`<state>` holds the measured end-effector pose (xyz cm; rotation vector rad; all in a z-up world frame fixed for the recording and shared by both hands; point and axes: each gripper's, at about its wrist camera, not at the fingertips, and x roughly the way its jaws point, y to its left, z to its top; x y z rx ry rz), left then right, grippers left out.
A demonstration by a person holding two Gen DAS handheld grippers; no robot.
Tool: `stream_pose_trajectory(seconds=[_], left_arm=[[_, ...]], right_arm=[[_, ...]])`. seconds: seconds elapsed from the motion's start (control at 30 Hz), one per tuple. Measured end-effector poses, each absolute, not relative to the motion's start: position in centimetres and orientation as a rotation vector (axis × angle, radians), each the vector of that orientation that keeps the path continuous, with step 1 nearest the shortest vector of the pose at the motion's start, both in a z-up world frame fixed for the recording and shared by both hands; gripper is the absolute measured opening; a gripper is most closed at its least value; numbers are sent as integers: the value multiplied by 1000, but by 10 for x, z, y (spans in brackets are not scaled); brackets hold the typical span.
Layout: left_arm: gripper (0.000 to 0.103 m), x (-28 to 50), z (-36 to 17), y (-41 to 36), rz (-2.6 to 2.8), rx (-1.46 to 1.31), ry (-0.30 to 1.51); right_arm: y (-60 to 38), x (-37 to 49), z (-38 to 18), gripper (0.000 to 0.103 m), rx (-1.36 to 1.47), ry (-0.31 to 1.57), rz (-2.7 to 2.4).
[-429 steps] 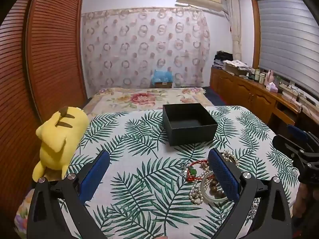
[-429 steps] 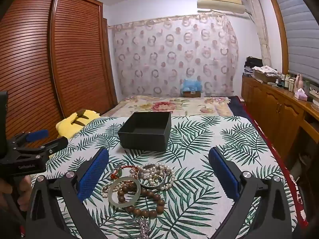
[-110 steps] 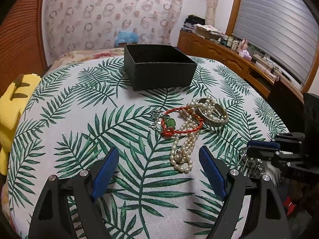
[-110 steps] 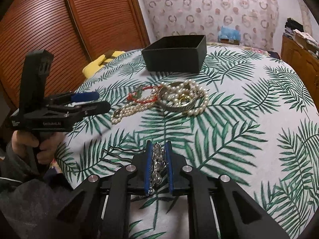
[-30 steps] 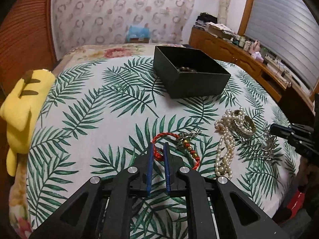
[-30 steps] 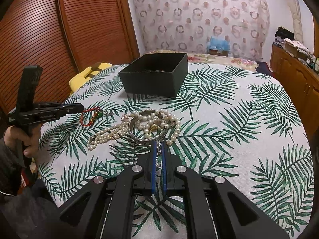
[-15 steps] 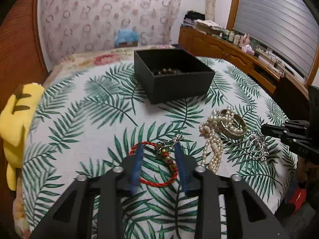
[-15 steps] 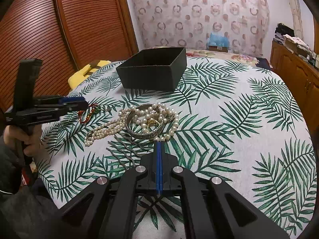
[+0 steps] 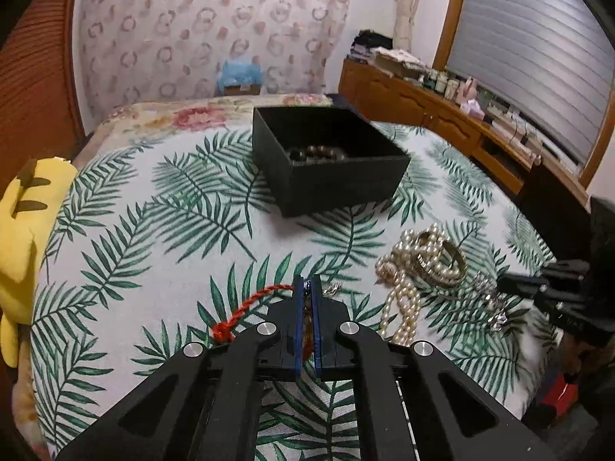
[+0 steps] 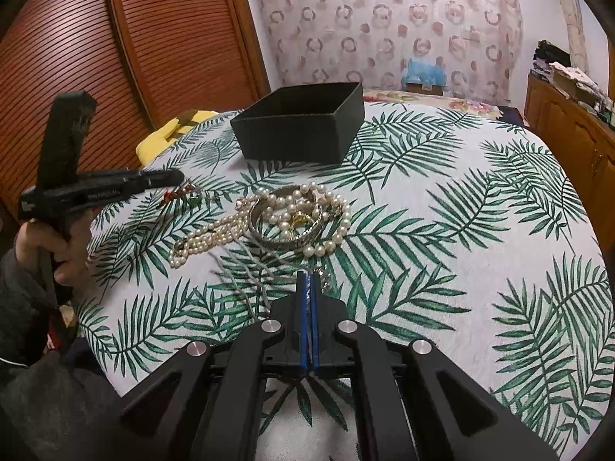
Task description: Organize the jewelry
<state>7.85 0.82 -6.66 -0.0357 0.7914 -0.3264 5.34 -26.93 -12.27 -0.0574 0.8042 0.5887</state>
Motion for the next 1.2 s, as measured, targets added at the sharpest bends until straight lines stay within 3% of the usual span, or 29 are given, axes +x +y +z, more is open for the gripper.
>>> stream_pose_trajectory(seconds=[0.27, 0.33, 0.4, 0.6, 0.77, 0.83, 0.87, 1.2], left_arm=[[3, 74, -47, 15, -319, -63, 736], [3, 74, -43, 15, -320, -66, 728], [3, 73, -39, 14, -325, -72, 719], [3, 67, -30, 4, -343, -54, 693], [3, 68, -31, -1, -349, -49, 695], [3, 68, -31, -1, -349, -48, 693], [3, 68, -31, -1, -347, -46, 691], [3, 88, -6, -9, -337, -33, 635]], right_arm=[[-271, 53, -127, 6, -55, 817, 576], [-271, 54, -126, 15, -47, 817, 580], [-271, 56, -125, 33, -43, 813, 576], [-268, 58, -126, 41, -40, 821, 570], [-262, 61, -133, 41, -49, 848, 572], [-262, 61, -133, 20, -40, 857, 588], [-263, 62, -133, 19, -27, 859, 594], [-264, 61, -110, 13, -18, 786, 608]])
